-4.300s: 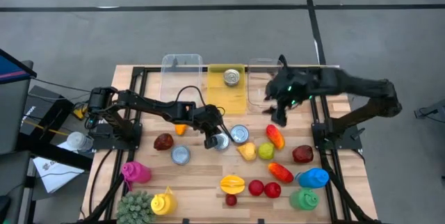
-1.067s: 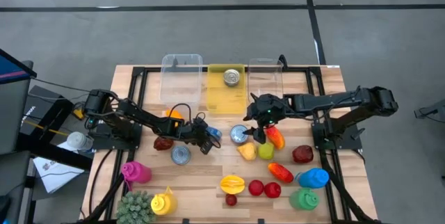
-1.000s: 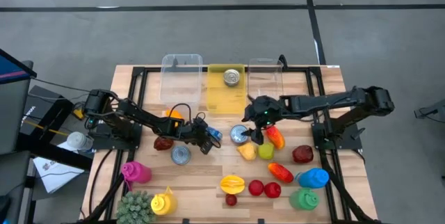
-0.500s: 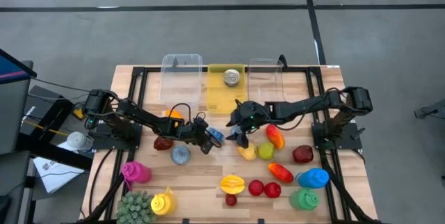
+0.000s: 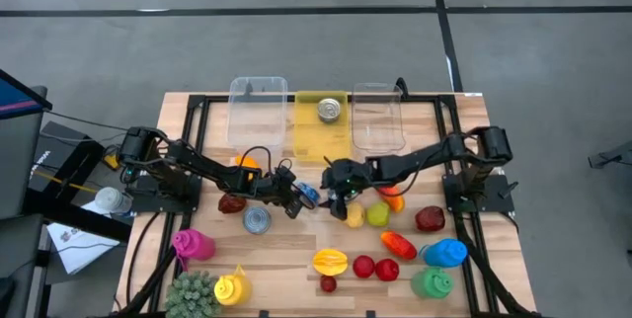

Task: Pick & Place Food Item
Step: Put the blue tuna can into the yellow bin

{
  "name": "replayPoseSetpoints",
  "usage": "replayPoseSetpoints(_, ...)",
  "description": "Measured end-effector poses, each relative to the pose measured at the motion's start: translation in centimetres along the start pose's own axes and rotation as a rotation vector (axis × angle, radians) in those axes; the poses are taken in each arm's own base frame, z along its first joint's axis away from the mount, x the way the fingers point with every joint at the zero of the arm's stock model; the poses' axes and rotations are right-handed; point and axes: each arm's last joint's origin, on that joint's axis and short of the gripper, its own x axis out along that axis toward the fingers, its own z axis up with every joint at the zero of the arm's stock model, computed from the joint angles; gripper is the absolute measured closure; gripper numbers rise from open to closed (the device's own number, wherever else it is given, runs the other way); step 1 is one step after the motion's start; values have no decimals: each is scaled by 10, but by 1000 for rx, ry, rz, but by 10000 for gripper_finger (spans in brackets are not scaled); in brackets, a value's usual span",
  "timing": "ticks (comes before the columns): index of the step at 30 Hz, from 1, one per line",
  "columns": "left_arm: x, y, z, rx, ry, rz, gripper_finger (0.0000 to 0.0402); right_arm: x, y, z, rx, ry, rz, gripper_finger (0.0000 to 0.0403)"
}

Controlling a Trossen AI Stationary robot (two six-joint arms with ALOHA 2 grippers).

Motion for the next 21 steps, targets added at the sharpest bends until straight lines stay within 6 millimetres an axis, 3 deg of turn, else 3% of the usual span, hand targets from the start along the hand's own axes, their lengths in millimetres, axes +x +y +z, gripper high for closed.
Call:
replayPoseSetpoints(6, 0, -2, 1, -8, -16, -17, 401, -2, 6, 6, 7, -56, 9, 111)
replayPoseSetpoints(14, 0, -2, 2, -9, -17, -19, 401, 21, 3, -8, 33, -28, -33, 111)
replayPoseSetpoints(21, 0, -3, 2, -11, -22, -26, 401, 20, 5, -7, 51, -59, -85, 114)
